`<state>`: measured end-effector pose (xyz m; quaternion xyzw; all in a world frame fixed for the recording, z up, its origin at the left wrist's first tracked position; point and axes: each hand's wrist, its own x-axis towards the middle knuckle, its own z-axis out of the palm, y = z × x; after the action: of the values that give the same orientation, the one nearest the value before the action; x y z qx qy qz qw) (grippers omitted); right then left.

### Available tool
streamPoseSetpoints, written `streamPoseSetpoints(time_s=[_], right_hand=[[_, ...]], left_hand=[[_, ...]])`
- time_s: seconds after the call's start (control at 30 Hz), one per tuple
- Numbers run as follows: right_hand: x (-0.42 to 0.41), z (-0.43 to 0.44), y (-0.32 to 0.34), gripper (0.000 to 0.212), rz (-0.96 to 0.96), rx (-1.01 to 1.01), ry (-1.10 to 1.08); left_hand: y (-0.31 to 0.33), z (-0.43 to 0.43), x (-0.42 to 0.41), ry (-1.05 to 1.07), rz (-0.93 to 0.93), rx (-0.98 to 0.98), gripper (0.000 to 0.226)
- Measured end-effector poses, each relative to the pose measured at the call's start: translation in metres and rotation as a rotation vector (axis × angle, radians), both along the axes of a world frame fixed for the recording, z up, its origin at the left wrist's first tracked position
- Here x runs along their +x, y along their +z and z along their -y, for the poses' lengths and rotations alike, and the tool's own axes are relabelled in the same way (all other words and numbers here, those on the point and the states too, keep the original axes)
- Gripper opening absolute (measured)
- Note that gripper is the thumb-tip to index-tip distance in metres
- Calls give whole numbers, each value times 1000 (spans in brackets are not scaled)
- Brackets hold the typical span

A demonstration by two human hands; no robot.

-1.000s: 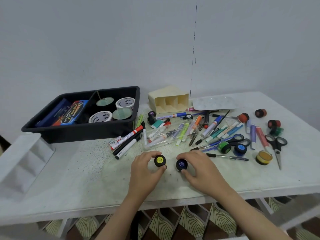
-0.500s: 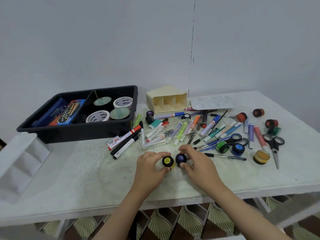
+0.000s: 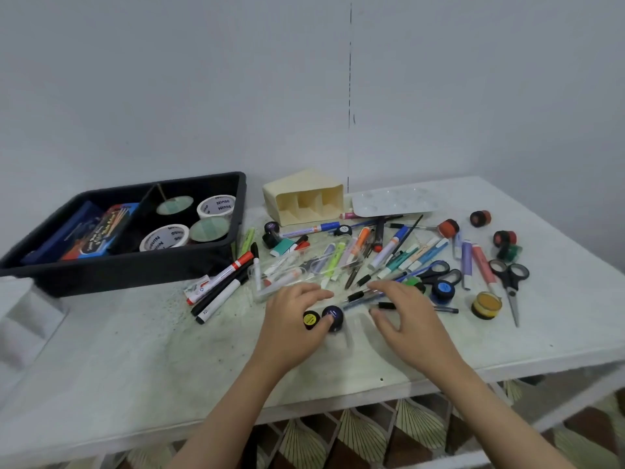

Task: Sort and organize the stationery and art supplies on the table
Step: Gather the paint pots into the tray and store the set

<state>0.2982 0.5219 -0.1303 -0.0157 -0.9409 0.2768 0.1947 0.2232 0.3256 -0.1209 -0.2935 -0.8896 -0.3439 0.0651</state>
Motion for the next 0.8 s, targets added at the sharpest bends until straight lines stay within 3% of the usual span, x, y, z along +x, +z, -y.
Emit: streamPoseSetpoints(time_s=[0.1, 0.23, 0.37, 0.6, 0.8], right_hand=[[5, -32, 0, 36, -66, 133, -226], [11, -66, 4, 44, 93, 208, -421], [11, -80, 9, 38, 184, 191, -418], [20, -80, 8, 39, -67, 14, -429], [28, -71, 9, 42, -141, -52, -405]], left_hand=[[6, -23, -2, -74, 7, -11, 29], [12, -59, -5, -210, 22, -58, 35], [16, -91, -9, -332, -35, -105, 40], [13, -133, -17, -466, -349, -286, 57], [15, -146, -22, -445, -272, -310, 44]])
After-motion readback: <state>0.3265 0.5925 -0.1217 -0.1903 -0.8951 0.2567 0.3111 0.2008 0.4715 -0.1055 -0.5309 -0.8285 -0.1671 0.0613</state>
